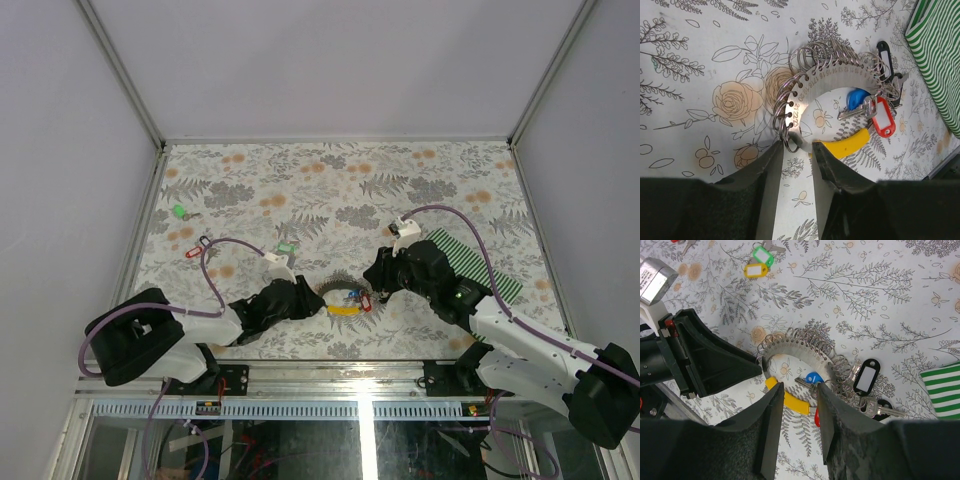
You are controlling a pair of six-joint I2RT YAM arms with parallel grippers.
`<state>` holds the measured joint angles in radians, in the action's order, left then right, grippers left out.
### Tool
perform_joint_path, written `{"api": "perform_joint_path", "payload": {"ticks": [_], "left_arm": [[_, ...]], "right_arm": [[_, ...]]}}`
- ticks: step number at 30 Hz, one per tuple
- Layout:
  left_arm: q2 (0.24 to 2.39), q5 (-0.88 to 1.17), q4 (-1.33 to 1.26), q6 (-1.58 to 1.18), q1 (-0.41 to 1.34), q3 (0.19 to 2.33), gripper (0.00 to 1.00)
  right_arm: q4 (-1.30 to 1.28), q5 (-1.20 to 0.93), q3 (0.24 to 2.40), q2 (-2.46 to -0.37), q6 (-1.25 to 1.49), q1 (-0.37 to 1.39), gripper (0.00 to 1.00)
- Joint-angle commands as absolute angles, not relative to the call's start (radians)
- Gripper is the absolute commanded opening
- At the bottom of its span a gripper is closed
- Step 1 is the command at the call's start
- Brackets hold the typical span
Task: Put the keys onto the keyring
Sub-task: Pick up the keyring from the center of the board.
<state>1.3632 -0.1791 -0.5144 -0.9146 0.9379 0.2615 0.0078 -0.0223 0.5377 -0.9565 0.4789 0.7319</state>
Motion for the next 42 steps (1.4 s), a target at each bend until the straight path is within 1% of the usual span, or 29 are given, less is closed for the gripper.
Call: {"api": "perform_joint_path", "payload": {"ticks": [1, 13, 15, 19, 20, 30, 36, 42], "left_arm": [[1.379, -0.223, -0.497, -0.888, 0.95, 0.265, 0.3], [1.404, -0.265, -0.482, -0.872, 0.95, 0.275, 0.18], [1.408, -0.266, -0.48, -0.86, 0.95, 0.28, 0.14], [1.399, -0.267, -0.443, -0.82, 0.957, 0.312, 0.02], [1.392, -0.272, -0.426, -0.808, 0.96, 0.321, 0.0], [1.269, -0.353, -0.206, -0.615, 0.982, 0.433, 0.0], [1.21, -0.349, -0.16, -0.533, 0.99, 0.457, 0.0], [1.19, -0.301, -0.159, -0.416, 0.997, 0.482, 0.0]], "right_arm": [[0.021, -0.039, 0.583, -0.945, 0.478, 0.727, 0.39], [0.022, -0.052, 0.583, -0.954, 0.481, 0.727, 0.38], [0.023, -0.053, 0.583, -0.954, 0.482, 0.727, 0.38], [0.019, -0.059, 0.584, -0.961, 0.481, 0.726, 0.38], [0.017, -0.06, 0.586, -0.962, 0.479, 0.726, 0.38], [0.012, -0.057, 0.579, -0.937, 0.454, 0.726, 0.38], [0.011, -0.054, 0.572, -0.93, 0.444, 0.727, 0.38], [0.028, -0.064, 0.565, -0.91, 0.411, 0.726, 0.38]]}}
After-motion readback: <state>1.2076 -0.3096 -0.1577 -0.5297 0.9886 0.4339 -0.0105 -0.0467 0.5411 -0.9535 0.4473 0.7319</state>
